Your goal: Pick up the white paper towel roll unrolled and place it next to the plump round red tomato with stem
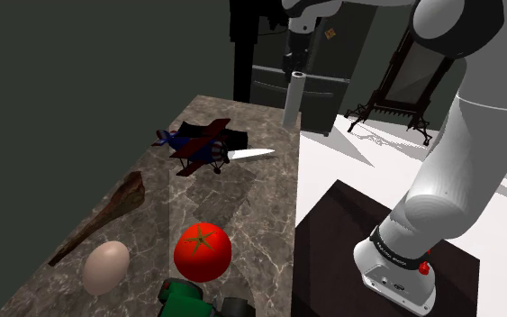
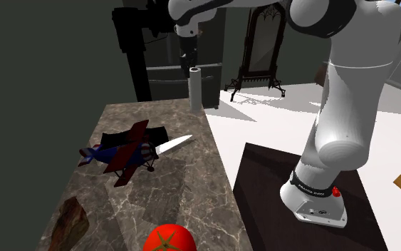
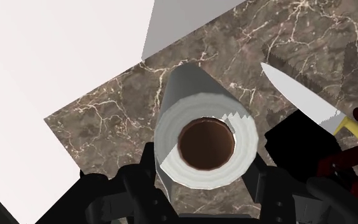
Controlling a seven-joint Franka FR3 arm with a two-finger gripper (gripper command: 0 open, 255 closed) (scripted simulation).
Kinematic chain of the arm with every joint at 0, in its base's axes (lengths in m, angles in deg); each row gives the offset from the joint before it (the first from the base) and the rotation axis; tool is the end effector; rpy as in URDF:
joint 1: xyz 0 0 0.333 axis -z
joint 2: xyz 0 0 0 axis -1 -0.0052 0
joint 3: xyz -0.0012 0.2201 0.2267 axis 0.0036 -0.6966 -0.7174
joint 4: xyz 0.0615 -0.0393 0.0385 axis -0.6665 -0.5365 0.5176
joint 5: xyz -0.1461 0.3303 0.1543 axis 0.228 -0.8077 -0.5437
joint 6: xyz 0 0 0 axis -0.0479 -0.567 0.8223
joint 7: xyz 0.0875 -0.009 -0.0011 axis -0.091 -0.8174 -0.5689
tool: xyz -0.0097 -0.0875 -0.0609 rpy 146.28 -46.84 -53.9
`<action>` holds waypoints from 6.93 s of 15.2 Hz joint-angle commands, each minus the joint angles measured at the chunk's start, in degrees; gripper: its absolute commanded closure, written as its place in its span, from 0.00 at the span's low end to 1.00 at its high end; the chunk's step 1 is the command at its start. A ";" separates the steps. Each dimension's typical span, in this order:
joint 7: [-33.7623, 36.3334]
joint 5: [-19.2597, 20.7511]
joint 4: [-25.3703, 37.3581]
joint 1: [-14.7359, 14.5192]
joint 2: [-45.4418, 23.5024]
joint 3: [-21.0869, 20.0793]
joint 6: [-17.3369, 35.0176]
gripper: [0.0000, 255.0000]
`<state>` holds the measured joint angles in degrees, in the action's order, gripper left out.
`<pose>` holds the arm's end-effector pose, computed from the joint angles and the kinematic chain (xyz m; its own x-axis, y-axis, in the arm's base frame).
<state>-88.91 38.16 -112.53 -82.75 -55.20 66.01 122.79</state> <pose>0.5658 -0.2457 0.4962 0.9996 0.0046 -0.0272 0.0049 -0.9999 0.0114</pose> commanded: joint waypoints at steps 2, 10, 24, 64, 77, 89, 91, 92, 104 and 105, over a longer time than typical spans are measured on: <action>0.08 0.08 2.15 0.00 0.18 0.02 -2.35 1.00; -0.02 0.01 8.72 0.23 -0.12 0.13 -8.62 1.00; -0.65 -1.07 24.23 1.37 -3.47 0.43 -20.91 1.00; 34.20 2.25 -8.69 -15.06 35.35 -18.94 -26.64 1.00; 52.39 -5.10 -11.67 -19.99 40.61 -32.37 -28.10 1.00; 61.85 -9.24 -14.61 -22.36 41.14 -40.23 -24.47 1.00; 61.65 -9.45 -16.71 -22.50 41.79 -40.30 -23.01 1.00; 61.56 -9.55 -17.73 -22.56 42.09 -40.34 -22.29 1.00; 60.69 -10.80 -29.04 -23.32 44.78 -41.20 -13.60 1.00; 60.63 -10.90 -29.91 -23.38 44.93 -41.30 -12.87 1.00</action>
<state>-28.24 27.39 -141.44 -106.07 -10.41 24.84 109.02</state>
